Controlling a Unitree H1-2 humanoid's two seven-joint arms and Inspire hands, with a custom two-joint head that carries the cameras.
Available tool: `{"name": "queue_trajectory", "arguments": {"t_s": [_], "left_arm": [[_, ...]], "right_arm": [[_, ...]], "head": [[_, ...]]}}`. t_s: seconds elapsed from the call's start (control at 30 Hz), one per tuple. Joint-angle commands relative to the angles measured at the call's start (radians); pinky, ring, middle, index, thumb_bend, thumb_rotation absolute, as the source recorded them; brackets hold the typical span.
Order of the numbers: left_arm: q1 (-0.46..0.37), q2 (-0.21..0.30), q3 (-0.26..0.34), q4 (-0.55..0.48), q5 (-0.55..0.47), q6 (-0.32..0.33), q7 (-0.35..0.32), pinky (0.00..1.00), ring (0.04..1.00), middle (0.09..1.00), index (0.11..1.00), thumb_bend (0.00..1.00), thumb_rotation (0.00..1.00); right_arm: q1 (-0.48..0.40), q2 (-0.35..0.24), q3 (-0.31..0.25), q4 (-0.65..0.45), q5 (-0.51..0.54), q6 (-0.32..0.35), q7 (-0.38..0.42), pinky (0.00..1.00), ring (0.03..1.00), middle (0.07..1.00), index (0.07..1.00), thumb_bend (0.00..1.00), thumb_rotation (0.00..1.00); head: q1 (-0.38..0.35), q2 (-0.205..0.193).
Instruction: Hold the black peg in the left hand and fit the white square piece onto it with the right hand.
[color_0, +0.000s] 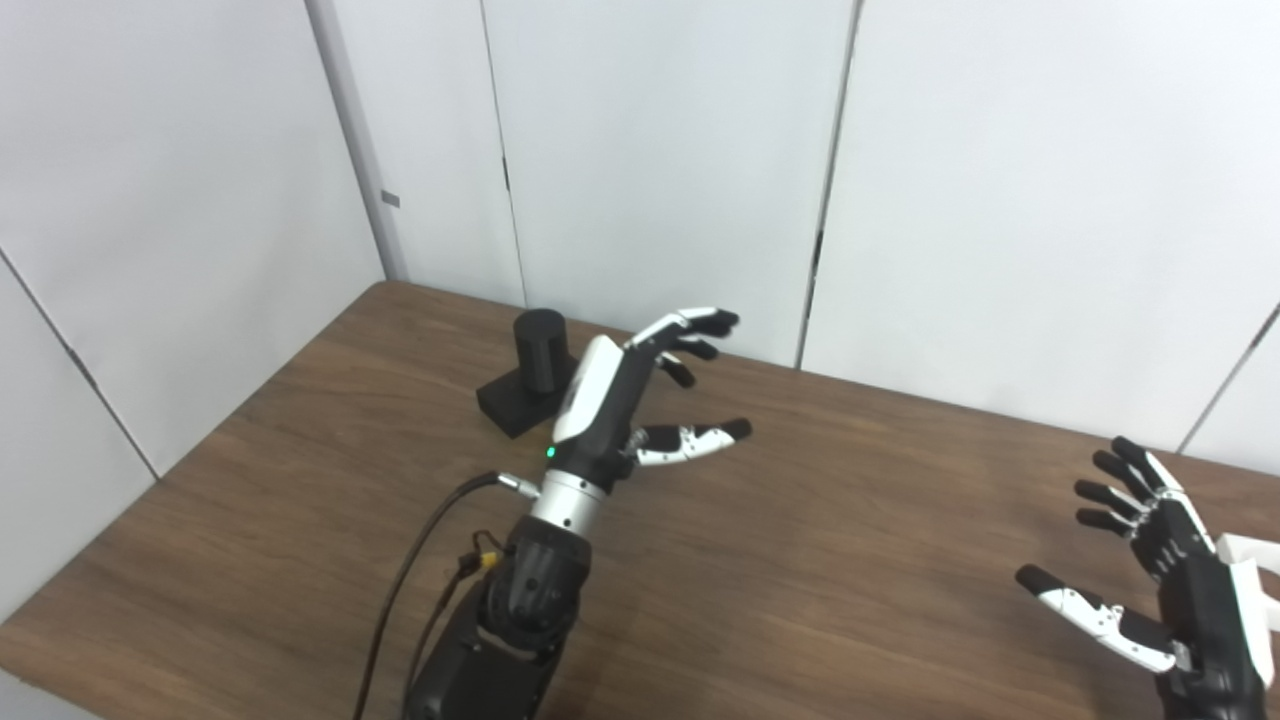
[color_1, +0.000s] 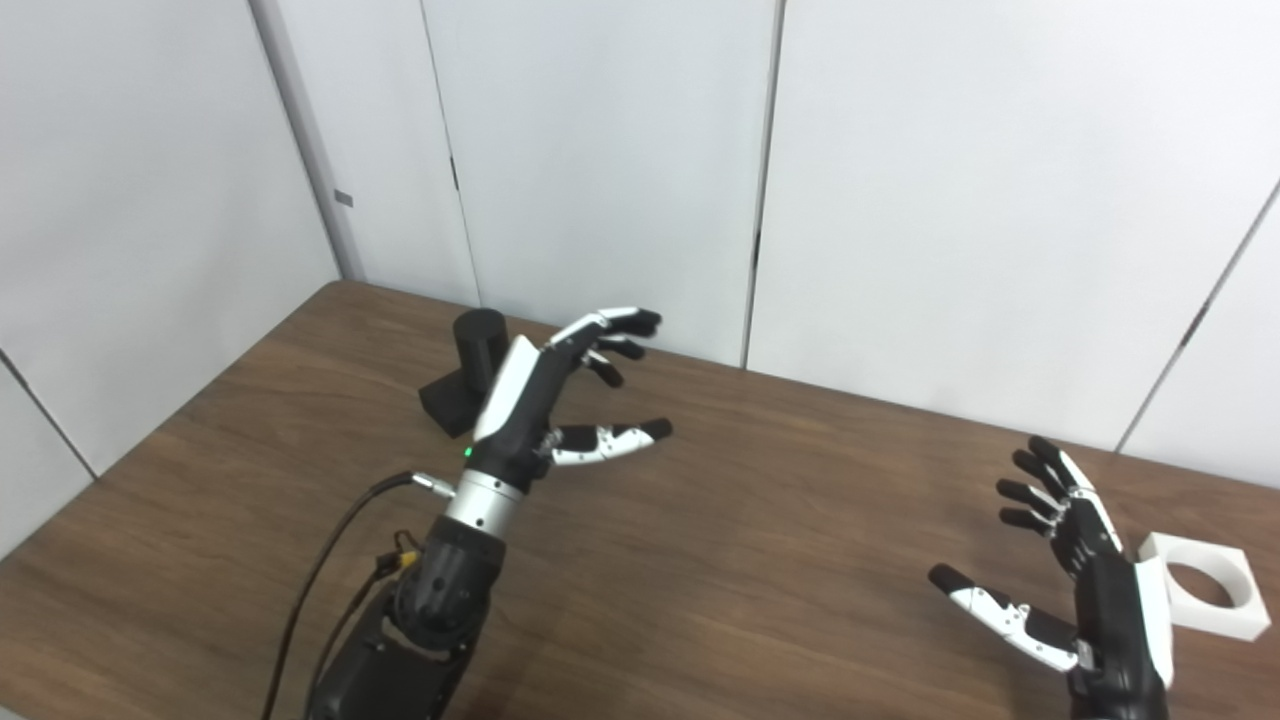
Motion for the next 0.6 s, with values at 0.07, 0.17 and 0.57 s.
{"name": "queue_trajectory", "arguments": {"t_s": [0.07,0.17,0.57], "left_arm": [[-0.042,0.027,0.031,-0.045,0.012,0.007,0.026,0.57,0.702,0.761,0.760,0.74,0.02],[-0.042,0.028,0.051,-0.050,0.008,0.026,0.036,0.59,0.713,0.816,0.804,0.73,0.02],[-0.054,0.071,0.104,-0.040,0.030,0.074,0.055,0.63,0.789,0.878,0.867,0.72,0.08]], "right_arm": [[-0.018,-0.005,-0.006,-0.012,0.006,-0.035,0.004,0.69,0.759,0.846,0.878,0.64,0.17],[-0.017,-0.004,-0.007,-0.015,0.009,-0.030,0.011,0.69,0.763,0.849,0.878,0.64,0.18],[-0.020,-0.005,-0.013,-0.015,0.016,-0.031,0.019,0.70,0.763,0.848,0.877,0.63,0.15]], "head": [[0.008,0.001],[0.010,0.000],[0.024,0.000]]}}
